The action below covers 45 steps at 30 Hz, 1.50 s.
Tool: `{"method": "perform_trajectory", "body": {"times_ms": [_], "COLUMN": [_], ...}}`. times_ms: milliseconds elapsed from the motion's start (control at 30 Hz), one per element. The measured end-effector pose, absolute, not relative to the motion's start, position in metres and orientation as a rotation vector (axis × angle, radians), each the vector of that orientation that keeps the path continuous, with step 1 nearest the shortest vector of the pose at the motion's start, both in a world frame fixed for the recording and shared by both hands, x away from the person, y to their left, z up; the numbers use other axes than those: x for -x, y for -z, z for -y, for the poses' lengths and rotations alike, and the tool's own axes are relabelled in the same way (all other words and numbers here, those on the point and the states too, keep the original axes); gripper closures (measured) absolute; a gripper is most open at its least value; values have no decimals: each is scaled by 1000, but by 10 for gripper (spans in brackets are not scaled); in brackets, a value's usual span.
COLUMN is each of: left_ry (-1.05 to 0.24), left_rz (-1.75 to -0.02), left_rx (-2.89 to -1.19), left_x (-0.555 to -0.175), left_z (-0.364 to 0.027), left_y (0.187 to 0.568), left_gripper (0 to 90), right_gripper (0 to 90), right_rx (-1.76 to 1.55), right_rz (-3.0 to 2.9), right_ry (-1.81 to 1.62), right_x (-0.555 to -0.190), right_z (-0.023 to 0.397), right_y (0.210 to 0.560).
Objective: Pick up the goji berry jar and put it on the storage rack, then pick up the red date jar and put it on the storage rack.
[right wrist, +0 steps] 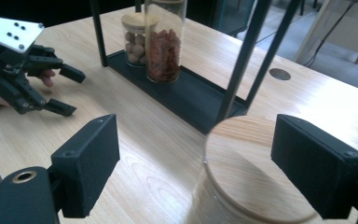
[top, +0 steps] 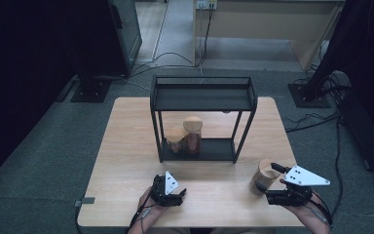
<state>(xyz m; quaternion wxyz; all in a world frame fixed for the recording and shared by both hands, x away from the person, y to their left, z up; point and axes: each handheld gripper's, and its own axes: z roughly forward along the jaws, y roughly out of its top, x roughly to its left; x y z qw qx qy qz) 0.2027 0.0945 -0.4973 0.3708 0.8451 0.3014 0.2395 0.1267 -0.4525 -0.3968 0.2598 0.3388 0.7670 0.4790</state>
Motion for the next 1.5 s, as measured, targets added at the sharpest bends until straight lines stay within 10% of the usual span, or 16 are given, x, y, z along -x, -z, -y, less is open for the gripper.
{"method": "perform_trajectory", "body": {"times_ms": [1500], "left_ry": [-613], "left_rz": [-773], "left_rx": [-2168], "left_x": [-203], "left_z": [-95], "left_y": [497], "left_gripper": [217], "right_gripper": [143], "right_rx": [-1041], "right_rz": [-2067], "right_ry": [-1177], "right_x": [-133], "right_z": [460], "right_y": [406]}}
